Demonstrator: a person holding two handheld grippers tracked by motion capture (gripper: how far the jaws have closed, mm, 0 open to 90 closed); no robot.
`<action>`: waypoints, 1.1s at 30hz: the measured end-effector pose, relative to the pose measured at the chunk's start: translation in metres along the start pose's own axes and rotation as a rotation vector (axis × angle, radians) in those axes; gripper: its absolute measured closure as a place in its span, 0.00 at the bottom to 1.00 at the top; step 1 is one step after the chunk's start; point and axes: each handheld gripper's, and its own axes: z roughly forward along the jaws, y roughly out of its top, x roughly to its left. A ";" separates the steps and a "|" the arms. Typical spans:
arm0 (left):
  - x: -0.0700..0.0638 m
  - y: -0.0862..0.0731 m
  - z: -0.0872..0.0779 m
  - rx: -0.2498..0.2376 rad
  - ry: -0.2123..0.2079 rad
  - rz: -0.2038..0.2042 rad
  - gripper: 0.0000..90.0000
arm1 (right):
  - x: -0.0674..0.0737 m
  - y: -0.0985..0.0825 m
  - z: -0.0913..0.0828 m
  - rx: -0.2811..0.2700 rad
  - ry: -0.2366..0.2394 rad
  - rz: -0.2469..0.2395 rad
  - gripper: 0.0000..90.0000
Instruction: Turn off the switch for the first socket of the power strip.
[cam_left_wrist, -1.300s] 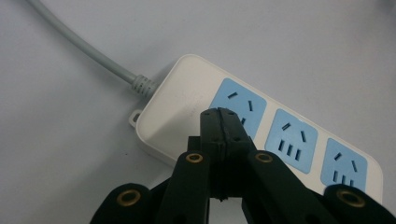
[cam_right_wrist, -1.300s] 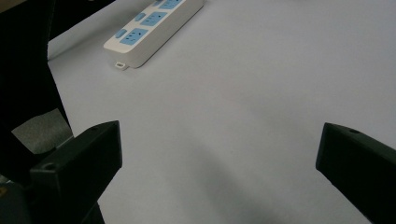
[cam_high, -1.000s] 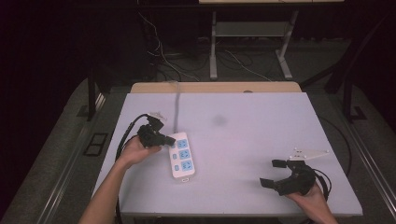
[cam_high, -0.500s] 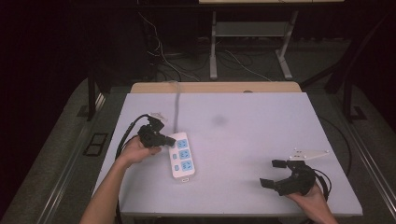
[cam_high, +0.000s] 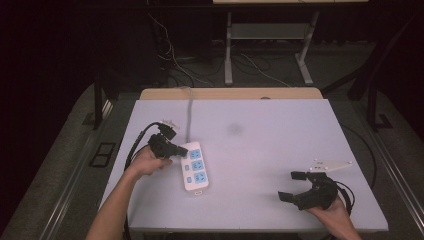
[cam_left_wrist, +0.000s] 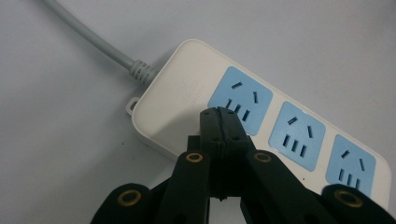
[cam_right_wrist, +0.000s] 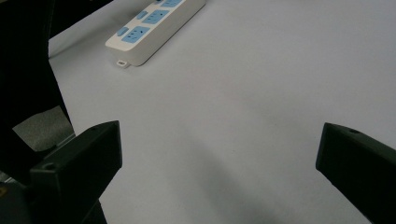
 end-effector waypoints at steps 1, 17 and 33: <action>0.000 0.000 0.000 0.000 0.001 -0.003 1.00 | 0.000 0.000 0.000 0.002 0.001 0.001 0.00; -0.007 0.001 0.001 0.010 0.046 0.018 0.99 | 0.000 0.000 0.000 0.003 -0.001 -0.003 0.00; -0.002 -0.006 -0.018 -0.107 0.062 -0.011 0.99 | 0.000 0.000 -0.003 -0.016 -0.008 0.001 0.00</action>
